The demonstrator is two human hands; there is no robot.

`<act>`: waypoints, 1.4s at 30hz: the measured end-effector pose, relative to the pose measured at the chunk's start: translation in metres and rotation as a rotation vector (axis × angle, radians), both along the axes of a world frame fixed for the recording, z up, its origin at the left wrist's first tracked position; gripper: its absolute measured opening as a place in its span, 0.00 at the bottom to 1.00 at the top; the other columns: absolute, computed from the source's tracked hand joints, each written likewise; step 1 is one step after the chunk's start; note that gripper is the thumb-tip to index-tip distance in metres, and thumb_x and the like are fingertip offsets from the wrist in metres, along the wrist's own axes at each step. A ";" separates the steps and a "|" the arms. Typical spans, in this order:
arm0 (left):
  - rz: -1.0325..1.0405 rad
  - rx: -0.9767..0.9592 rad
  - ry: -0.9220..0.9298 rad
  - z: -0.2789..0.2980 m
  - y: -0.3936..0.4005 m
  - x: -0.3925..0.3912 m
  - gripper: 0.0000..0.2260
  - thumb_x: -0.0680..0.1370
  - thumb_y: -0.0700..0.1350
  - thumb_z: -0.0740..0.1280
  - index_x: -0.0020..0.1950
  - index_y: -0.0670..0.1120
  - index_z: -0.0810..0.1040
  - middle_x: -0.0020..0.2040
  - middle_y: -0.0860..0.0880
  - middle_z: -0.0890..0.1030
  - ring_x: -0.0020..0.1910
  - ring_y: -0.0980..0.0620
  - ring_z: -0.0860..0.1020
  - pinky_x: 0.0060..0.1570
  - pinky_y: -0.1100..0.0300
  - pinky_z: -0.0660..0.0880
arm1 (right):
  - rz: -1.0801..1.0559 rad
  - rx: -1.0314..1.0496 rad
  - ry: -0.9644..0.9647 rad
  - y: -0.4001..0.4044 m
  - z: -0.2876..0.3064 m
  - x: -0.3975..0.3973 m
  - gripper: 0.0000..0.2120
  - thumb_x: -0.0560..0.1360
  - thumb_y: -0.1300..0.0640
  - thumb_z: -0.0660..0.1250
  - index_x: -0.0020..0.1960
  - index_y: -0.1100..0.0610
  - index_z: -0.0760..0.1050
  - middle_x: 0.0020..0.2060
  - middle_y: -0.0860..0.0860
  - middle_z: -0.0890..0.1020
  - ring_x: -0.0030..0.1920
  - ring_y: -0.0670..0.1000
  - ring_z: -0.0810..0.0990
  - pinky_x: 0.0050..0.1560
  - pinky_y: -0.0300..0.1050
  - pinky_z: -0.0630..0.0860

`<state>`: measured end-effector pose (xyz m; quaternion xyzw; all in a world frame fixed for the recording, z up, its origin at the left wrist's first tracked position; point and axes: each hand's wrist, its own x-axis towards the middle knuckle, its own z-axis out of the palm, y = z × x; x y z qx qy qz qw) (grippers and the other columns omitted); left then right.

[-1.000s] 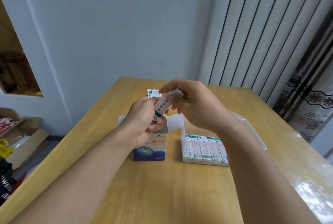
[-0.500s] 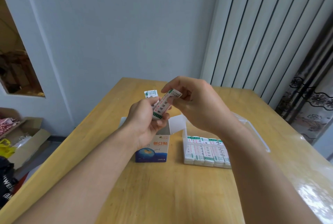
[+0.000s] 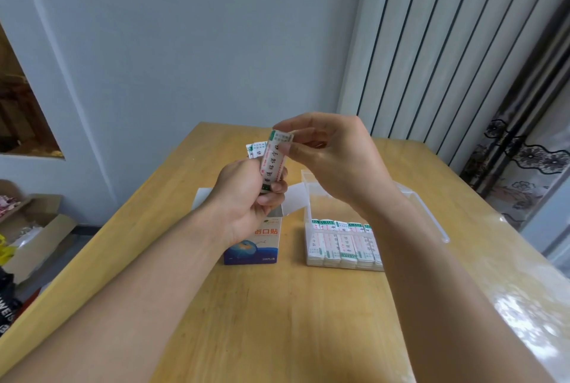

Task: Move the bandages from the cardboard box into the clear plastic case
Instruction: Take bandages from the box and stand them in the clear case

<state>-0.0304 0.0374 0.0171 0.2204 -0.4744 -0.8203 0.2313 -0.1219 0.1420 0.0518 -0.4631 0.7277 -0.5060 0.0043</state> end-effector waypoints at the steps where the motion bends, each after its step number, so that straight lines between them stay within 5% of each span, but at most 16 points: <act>1: 0.001 -0.015 -0.002 0.001 0.002 0.000 0.14 0.82 0.33 0.52 0.51 0.41 0.77 0.36 0.44 0.74 0.25 0.54 0.69 0.19 0.67 0.62 | 0.009 -0.011 -0.019 0.001 0.001 0.001 0.09 0.76 0.59 0.74 0.54 0.50 0.85 0.41 0.44 0.87 0.45 0.42 0.85 0.53 0.49 0.83; 4: 0.068 -0.138 -0.025 0.000 0.006 -0.002 0.11 0.86 0.39 0.55 0.55 0.41 0.77 0.38 0.43 0.80 0.28 0.49 0.80 0.25 0.62 0.75 | 0.035 -0.118 -0.109 0.011 0.009 -0.002 0.10 0.76 0.65 0.72 0.55 0.54 0.84 0.44 0.49 0.88 0.45 0.46 0.87 0.50 0.46 0.84; 7: 0.218 -0.258 0.029 -0.005 0.000 -0.006 0.07 0.86 0.43 0.57 0.58 0.41 0.72 0.39 0.42 0.80 0.29 0.48 0.82 0.27 0.58 0.78 | -0.010 -0.190 -0.266 0.031 0.018 -0.031 0.10 0.77 0.69 0.70 0.52 0.56 0.83 0.44 0.55 0.87 0.45 0.52 0.87 0.48 0.48 0.84; 14: 0.291 -0.382 0.009 -0.014 -0.012 -0.012 0.06 0.86 0.43 0.57 0.53 0.45 0.73 0.38 0.43 0.79 0.28 0.51 0.80 0.27 0.59 0.78 | -0.147 0.395 -0.339 0.044 -0.030 -0.076 0.07 0.77 0.69 0.68 0.51 0.60 0.81 0.43 0.57 0.86 0.45 0.54 0.87 0.48 0.49 0.85; 19: 0.296 -0.363 0.001 -0.017 -0.013 -0.014 0.05 0.86 0.43 0.58 0.54 0.45 0.73 0.38 0.44 0.80 0.28 0.52 0.79 0.27 0.61 0.77 | -0.069 0.466 -0.420 0.029 -0.052 -0.075 0.09 0.77 0.71 0.68 0.52 0.60 0.81 0.44 0.59 0.86 0.43 0.56 0.88 0.50 0.51 0.85; 31: 0.284 -0.339 -0.004 -0.017 -0.012 -0.014 0.05 0.86 0.43 0.59 0.57 0.43 0.73 0.38 0.44 0.79 0.27 0.52 0.79 0.27 0.62 0.77 | -0.100 0.704 -0.247 0.010 -0.071 -0.069 0.10 0.75 0.66 0.72 0.45 0.51 0.83 0.41 0.54 0.88 0.41 0.51 0.88 0.53 0.51 0.84; 37: 0.280 -0.353 -0.010 -0.018 -0.012 -0.013 0.06 0.86 0.43 0.59 0.58 0.43 0.73 0.38 0.44 0.79 0.27 0.53 0.79 0.28 0.63 0.77 | -0.096 0.811 -0.157 0.010 -0.064 -0.062 0.10 0.78 0.61 0.71 0.57 0.51 0.85 0.42 0.52 0.86 0.47 0.51 0.86 0.54 0.47 0.83; 42: 0.278 -0.358 -0.015 -0.018 -0.011 -0.014 0.06 0.86 0.43 0.58 0.59 0.43 0.73 0.39 0.44 0.80 0.27 0.53 0.79 0.28 0.62 0.77 | -0.099 0.825 -0.131 0.011 -0.064 -0.060 0.10 0.77 0.58 0.72 0.57 0.47 0.84 0.43 0.49 0.85 0.49 0.52 0.85 0.55 0.49 0.82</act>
